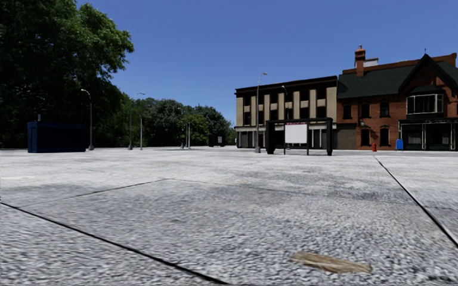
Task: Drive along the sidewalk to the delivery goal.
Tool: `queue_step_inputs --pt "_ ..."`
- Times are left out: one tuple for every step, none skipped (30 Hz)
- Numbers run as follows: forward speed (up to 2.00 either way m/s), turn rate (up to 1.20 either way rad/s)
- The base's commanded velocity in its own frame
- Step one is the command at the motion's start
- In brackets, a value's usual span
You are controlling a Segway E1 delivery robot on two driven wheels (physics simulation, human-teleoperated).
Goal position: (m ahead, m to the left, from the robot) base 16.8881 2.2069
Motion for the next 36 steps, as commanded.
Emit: queue_step_inputs --pt "2.00 0.00" --pt "2.00 0.00" --pt "2.00 0.00" --pt "2.00 0.00" --pt "2.00 0.00" --pt "2.00 0.00" --pt "2.00 0.00" --pt "2.00 0.00" --pt "2.00 0.00" --pt "2.00 0.00" --pt "2.00 0.00" --pt "2.00 0.00" --pt "2.00 0.00" --pt "2.00 0.00" --pt "2.00 0.00" --pt "2.00 0.00" --pt "2.00 0.00" --pt "2.00 0.00" --pt "2.00 0.00" --pt "2.00 0.00" --pt "2.00 0.00" --pt "2.00 0.00" --pt "2.00 0.00" --pt "2.00 0.00" --pt "2.00 0.00" --pt "2.00 0.00" --pt "2.00 0.00" --pt "2.00 0.00" --pt "2.00 0.00" --pt "2.00 0.00" --pt "2.00 0.00" --pt "2.00 0.00" --pt "2.00 0.00" --pt "2.00 0.00" --pt "2.00 0.00" --pt "2.00 0.00"
